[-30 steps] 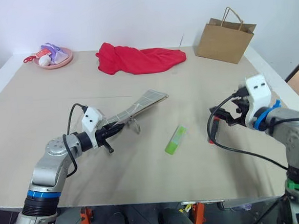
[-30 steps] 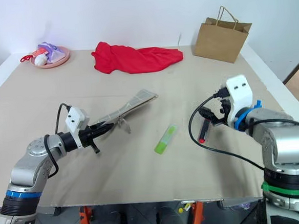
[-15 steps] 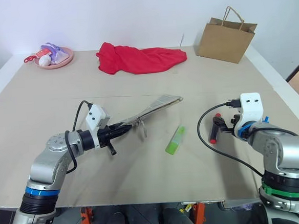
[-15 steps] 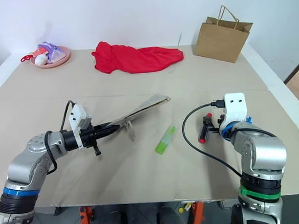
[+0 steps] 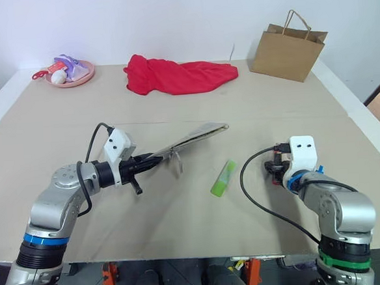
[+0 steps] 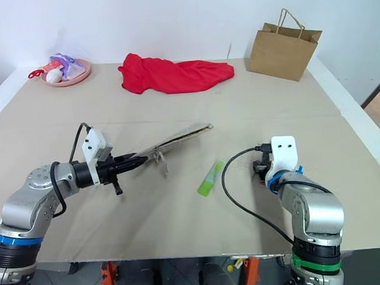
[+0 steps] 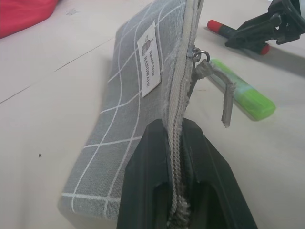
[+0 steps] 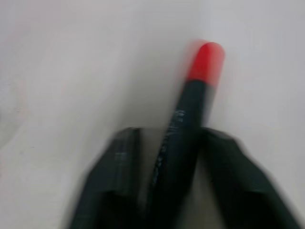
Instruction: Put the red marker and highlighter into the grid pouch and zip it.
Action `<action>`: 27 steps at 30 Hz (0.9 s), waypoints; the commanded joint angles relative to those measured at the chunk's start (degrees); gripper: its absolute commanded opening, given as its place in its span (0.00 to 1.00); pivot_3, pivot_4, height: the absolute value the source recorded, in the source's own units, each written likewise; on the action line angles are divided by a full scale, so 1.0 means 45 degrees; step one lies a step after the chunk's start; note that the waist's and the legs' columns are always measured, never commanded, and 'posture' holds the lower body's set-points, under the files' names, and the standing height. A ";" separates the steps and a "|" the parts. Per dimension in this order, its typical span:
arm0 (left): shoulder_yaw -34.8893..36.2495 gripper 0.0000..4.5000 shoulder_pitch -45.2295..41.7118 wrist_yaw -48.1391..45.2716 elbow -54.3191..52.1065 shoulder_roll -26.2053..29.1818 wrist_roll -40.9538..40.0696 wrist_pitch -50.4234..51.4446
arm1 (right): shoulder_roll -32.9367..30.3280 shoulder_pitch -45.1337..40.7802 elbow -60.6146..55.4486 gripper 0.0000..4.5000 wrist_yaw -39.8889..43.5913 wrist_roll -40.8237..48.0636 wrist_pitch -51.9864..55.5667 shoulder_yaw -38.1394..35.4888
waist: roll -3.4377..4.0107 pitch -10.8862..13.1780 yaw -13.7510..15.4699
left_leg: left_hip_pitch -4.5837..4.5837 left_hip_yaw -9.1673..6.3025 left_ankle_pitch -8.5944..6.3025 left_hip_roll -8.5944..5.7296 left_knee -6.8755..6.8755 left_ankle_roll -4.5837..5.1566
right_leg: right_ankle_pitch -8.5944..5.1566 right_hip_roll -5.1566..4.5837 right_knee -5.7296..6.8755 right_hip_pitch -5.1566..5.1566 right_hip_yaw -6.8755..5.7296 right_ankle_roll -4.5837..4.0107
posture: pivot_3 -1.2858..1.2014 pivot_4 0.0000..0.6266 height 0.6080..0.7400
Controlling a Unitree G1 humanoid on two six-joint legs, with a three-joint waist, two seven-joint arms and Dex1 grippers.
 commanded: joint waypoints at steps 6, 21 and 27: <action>0.0564 0.00 -0.0441 -0.0149 -0.0189 0.0431 -0.0593 0.0766 | -0.0427 0.0283 0.1044 0.12 0.0204 -0.0018 -0.0949 0.0204 | -0.0027 -0.0016 0.0003 | 0.0010 0.0000 0.0032 -0.0014 0.0009 0.0031 | 0.0014 -0.0017 0.0000 0.0016 -0.0006 0.0016 | 0.52 0.24 1.00; 0.0361 0.00 -0.0618 -0.0043 -0.0235 0.0314 -0.0817 0.1222 | -0.8558 -0.1891 0.0846 0.12 0.7641 -0.3243 -1.4330 0.5002 | 0.0032 0.0040 0.0010 | -0.0006 0.0011 0.0034 -0.0022 -0.0049 0.0067 | -0.0013 -0.0016 -0.0021 -0.0009 -0.0012 0.0007 | 0.52 0.24 1.00; 0.0298 0.00 -0.0524 0.0058 -0.0398 0.0175 -0.0883 0.1309 | -0.9557 -0.2113 0.1553 0.12 0.8608 -0.3955 -1.6411 0.4940 | 0.0045 0.0052 0.0034 | -0.0024 -0.0004 0.0034 -0.0043 -0.0035 0.0066 | 0.0021 -0.0087 -0.0016 -0.0017 -0.0027 -0.0058 | 0.52 0.24 1.00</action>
